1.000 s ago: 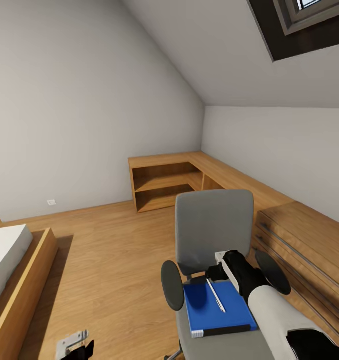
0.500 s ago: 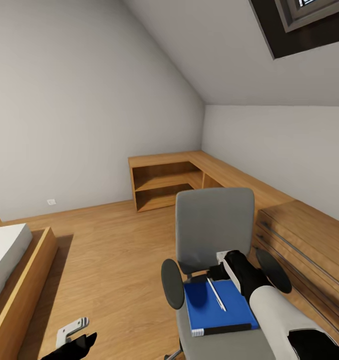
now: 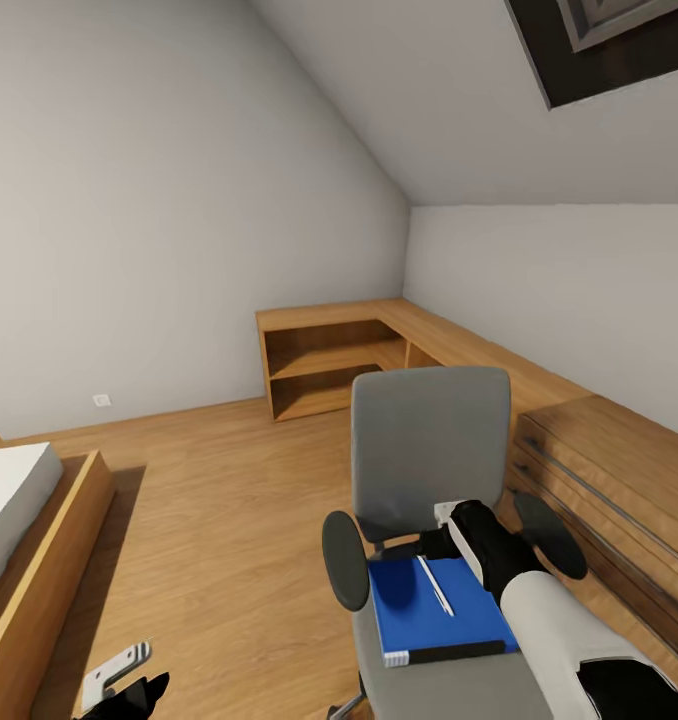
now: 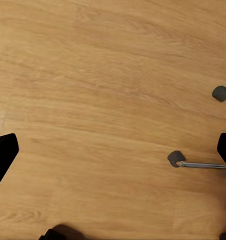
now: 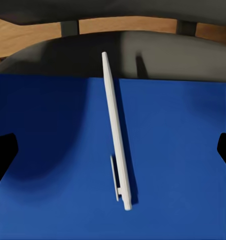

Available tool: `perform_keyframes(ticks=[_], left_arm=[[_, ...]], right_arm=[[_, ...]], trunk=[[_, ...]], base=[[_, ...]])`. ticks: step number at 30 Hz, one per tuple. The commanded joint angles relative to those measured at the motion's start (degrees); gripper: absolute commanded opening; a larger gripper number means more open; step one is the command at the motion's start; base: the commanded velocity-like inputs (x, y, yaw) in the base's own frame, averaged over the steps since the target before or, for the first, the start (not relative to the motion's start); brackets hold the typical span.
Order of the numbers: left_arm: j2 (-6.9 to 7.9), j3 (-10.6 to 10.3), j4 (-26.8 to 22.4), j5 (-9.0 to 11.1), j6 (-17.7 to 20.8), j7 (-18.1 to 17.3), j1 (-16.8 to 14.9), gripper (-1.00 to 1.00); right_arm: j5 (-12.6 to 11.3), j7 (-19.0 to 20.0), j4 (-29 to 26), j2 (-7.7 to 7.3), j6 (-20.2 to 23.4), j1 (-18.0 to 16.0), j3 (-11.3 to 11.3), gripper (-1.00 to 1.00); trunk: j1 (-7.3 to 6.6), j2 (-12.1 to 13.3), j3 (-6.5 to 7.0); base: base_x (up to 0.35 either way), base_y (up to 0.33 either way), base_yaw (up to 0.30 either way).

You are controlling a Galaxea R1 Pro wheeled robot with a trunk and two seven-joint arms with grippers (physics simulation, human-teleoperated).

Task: In the bedroom, organize the workspace by keeping the computer under the desk, ensuring the monitor is on the desk, placing the keyboard on the desk next to the monitor, placing the mouse on the desk next to the keyboard, moving the folder from the swivel chair onto the desk next to the mouse, stacking the notebook on top of the folder with the pen on top of the notebook, and positioning the swivel chair next to the desk.

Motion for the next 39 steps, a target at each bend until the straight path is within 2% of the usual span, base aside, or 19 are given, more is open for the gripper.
perform_keyframes(ticks=[1, 10, 13, 15, 19, 24, 39], left_arm=[[0.02, 0.06, -0.10, 0.58, 0.27, 0.25, 0.01, 1.00], [0.01, 0.14, -0.02, 0.59, 0.34, 0.40, 0.01, 1.00], [-0.97, 0.25, 0.95, 0.59, -0.64, 0.61, 0.01, 1.00], [-1.62, 0.25, 1.59, 0.59, -1.22, 0.61, 0.01, 1.00], [-2.02, 0.22, 2.88, 0.56, -1.12, 0.59, 0.01, 1.00], [-2.17, 0.12, 4.49, 0.43, -2.36, 0.49, 0.01, 1.00], [-2.20, 0.20, 8.93, 0.51, -2.92, 0.09, 0.01, 1.00]], right_arm=[[0.53, 0.51, -0.08, -0.02, 0.25, -0.03, 0.09, 1.00], [0.51, 0.58, -0.09, -0.04, 0.14, -0.03, 0.13, 1.00], [0.66, 1.55, 0.89, -0.91, 0.33, -0.03, 1.10, 1.00], [0.66, 2.19, 1.53, -0.91, 0.33, -0.03, 1.75, 1.00], [0.77, 1.53, 2.82, 0.25, 0.05, 0.01, 1.35, 1.00], [0.77, -0.06, 4.43, 0.38, -0.13, 0.05, 0.87, 1.00], [0.78, -0.26, 5.79, 0.35, -0.22, 0.06, 0.79, 1.00]], trunk=[[0.23, -0.44, -0.23], [2.20, -4.05, -1.85], [2.20, -4.04, -1.84], [2.20, -4.04, -1.84], [2.20, -4.04, -1.84], [2.20, -4.04, -1.84], [2.20, -4.04, -1.84]], base=[[0.000, 0.000, 0.000], [0.000, 0.000, 0.000], [0.000, 0.000, 0.000], [0.000, 0.000, 0.000], [0.000, 0.000, 0.000], [0.000, 0.000, 0.000], [0.000, 0.000, 0.000]])
